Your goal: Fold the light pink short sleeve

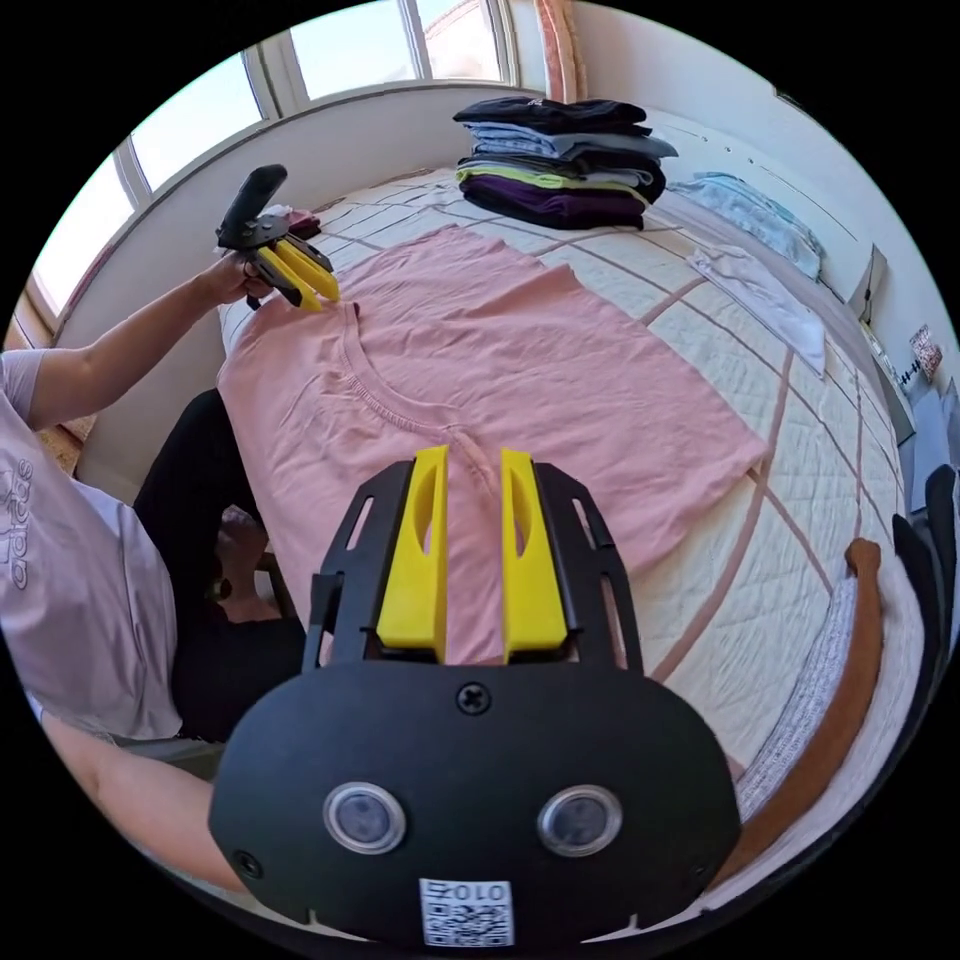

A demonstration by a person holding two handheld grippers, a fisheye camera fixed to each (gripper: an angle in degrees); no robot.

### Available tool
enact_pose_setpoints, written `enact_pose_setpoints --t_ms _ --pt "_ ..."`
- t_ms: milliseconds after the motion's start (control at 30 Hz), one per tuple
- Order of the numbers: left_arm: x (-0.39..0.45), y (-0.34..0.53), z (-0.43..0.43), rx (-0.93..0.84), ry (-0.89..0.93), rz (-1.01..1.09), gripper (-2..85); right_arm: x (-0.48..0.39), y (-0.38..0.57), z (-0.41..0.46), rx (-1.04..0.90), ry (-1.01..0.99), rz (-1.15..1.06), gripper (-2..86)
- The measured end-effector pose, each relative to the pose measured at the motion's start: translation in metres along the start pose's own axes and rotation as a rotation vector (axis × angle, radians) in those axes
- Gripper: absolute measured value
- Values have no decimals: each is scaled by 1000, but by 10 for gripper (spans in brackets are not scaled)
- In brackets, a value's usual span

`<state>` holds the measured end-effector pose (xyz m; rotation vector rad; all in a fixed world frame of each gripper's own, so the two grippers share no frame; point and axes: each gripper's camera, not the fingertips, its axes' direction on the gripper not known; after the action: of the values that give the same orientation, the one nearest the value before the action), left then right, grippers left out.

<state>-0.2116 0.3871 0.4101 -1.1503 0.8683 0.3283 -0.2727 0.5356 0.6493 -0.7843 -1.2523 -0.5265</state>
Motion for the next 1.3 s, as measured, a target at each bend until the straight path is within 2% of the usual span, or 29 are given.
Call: enact_pose_setpoints --t_ms 100,167,333,467,600,667,733,800,900,1033,1167,1233,1300 --pt "-4 -1 -2 51 83 0 15 -4 -6 15 -62 -34 -19 48" --pt "-5 0 -7 98 126 5 9 -16 -4 5 -28 -9 -49 36" --pt "-12 4 -12 153 52 -73 3 -5 3 -3 46 -27 44 32" --pt "-14 -4 9 34 -63 -137 4 -5 -10 22 -33 21 89 32" --pt "7 3 -22 143 -202 -136 6 -13 -2 -6 77 94 174 29" --pt "22 7 -39 205 -177 -75 5 -25 10 -30 149 132 182 18" --pt "35 5 -40 217 -14 35 4 -35 13 -35 175 136 157 15" --pt "32 2 -24 134 -4 22 4 -39 9 -23 118 119 139 13" --pt "10 4 15 7 -28 -79 6 -27 -1 29 -103 95 159 13" --pt "-11 18 -9 203 105 -173 13 -16 4 3 13 77 196 16" --pt "-34 13 -53 312 -114 -274 34 30 -2 -33 132 241 329 30" --pt "-75 2 -66 337 -222 -427 50 64 -15 -35 129 255 414 44" --pt "-105 -13 -64 310 -257 -500 61 97 -31 -29 101 227 477 53"
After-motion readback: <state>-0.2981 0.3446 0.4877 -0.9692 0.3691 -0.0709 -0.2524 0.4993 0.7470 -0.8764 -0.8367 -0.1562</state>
